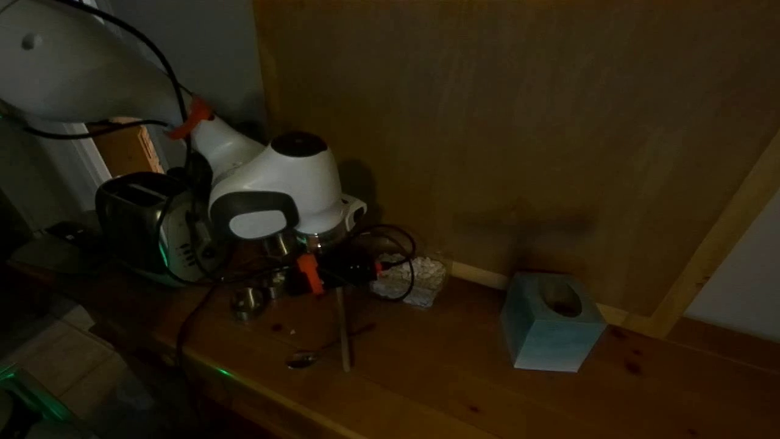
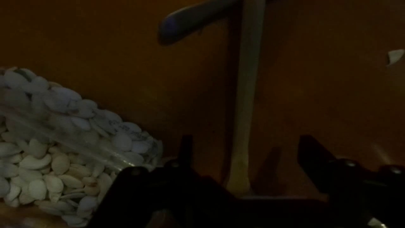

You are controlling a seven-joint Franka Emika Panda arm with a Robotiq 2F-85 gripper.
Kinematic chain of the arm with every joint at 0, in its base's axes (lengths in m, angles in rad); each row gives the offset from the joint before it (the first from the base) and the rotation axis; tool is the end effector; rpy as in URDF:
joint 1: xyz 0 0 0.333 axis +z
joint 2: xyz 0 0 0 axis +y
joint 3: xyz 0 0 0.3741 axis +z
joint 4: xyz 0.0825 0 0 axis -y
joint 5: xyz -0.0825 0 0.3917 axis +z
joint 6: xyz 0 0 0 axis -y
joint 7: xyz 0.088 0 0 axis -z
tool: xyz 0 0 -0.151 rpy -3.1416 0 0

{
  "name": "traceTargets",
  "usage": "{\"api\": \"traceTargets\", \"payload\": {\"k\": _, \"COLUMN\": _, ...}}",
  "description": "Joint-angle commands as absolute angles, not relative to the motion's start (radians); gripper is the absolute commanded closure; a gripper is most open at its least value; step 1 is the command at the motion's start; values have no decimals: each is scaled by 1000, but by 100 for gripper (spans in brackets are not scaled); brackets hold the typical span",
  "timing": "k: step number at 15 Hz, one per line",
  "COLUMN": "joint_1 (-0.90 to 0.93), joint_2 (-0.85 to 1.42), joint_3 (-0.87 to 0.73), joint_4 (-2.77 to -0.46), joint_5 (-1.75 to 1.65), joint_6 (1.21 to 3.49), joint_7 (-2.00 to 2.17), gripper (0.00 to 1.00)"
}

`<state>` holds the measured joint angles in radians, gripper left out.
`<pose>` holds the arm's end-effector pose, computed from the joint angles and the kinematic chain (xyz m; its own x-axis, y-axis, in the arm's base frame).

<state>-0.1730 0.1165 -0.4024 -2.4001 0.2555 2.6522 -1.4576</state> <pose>0.4429 -0.2899 0.2927 0.7727 0.6232 0.1204 0.6111 -0.7817 0.1246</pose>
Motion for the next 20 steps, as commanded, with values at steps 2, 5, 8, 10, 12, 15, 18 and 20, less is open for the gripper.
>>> {"api": "traceTargets", "payload": {"k": 2, "joint_1": -236, "joint_2": 9, "joint_3": -338, "joint_4": -2412, "joint_5": 117, "joint_6": 2605, "joint_7": -1353, "gripper": 0}}
{"api": "traceTargets", "payload": {"k": 5, "joint_1": -241, "joint_2": -36, "joint_3": -324, "joint_4": -2404, "joint_5": 59, "joint_6": 2570, "joint_7": -1284, "gripper": 0}}
{"api": "traceTargets", "payload": {"k": 8, "joint_1": -239, "joint_2": -76, "joint_3": -313, "joint_4": -2389, "joint_5": 32, "joint_6": 2505, "joint_7": -1224, "gripper": 0}}
{"api": "traceTargets", "payload": {"k": 10, "joint_1": -235, "joint_2": -99, "joint_3": -307, "joint_4": -2383, "joint_5": 23, "joint_6": 2471, "joint_7": -1193, "gripper": 0}}
{"api": "traceTargets", "payload": {"k": 12, "joint_1": -231, "joint_2": -124, "joint_3": -300, "joint_4": -2383, "joint_5": 9, "joint_6": 2449, "joint_7": -1182, "gripper": 0}}
{"api": "traceTargets", "payload": {"k": 15, "joint_1": -223, "joint_2": -113, "joint_3": -303, "joint_4": -2386, "joint_5": 24, "joint_6": 2479, "joint_7": -1206, "gripper": 0}}
{"api": "traceTargets", "payload": {"k": 18, "joint_1": -220, "joint_2": -131, "joint_3": -299, "joint_4": -2386, "joint_5": 20, "joint_6": 2476, "joint_7": -1206, "gripper": 0}}
{"api": "traceTargets", "payload": {"k": 20, "joint_1": -220, "joint_2": -131, "joint_3": -299, "joint_4": -2386, "joint_5": 19, "joint_6": 2476, "joint_7": -1206, "gripper": 0}}
